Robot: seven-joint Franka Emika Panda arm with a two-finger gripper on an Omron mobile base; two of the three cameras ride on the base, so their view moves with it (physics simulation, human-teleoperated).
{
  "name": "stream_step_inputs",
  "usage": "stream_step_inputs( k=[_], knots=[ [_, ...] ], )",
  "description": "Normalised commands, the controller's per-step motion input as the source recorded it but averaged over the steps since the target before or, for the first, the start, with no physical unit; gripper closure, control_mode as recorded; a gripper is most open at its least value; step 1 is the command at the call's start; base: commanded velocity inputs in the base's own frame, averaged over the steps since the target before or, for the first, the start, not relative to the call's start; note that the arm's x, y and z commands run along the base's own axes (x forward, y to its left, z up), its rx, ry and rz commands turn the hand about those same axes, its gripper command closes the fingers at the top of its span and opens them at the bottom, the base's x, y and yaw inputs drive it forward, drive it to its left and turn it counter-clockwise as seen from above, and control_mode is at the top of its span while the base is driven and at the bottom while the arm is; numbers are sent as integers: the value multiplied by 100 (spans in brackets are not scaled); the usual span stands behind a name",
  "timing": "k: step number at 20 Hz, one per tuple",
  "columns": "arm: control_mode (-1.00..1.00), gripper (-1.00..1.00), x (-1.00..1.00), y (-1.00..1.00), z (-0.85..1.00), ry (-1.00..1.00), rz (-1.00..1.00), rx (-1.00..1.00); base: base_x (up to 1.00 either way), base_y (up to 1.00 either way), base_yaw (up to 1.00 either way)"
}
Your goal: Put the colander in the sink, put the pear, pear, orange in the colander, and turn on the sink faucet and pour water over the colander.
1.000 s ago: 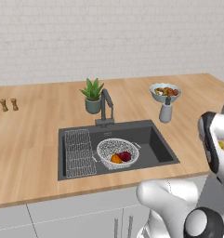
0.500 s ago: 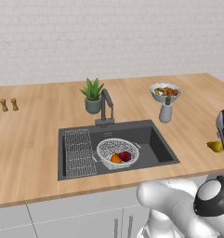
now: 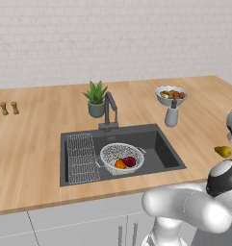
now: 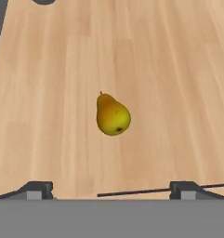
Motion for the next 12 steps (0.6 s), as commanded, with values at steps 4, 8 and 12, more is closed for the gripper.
stream_step_inputs(
  k=[4, 8, 12],
  knots=[
    [-100, -100, 37, -19, -32, 1, 7, 0, 0, 0, 0],
    [-100, -100, 34, -3, -47, 10, 5, 0, 0, 0, 0],
    [-100, -100, 34, 0, -45, 8, 4, 0, 0, 0, 0]
  ],
)
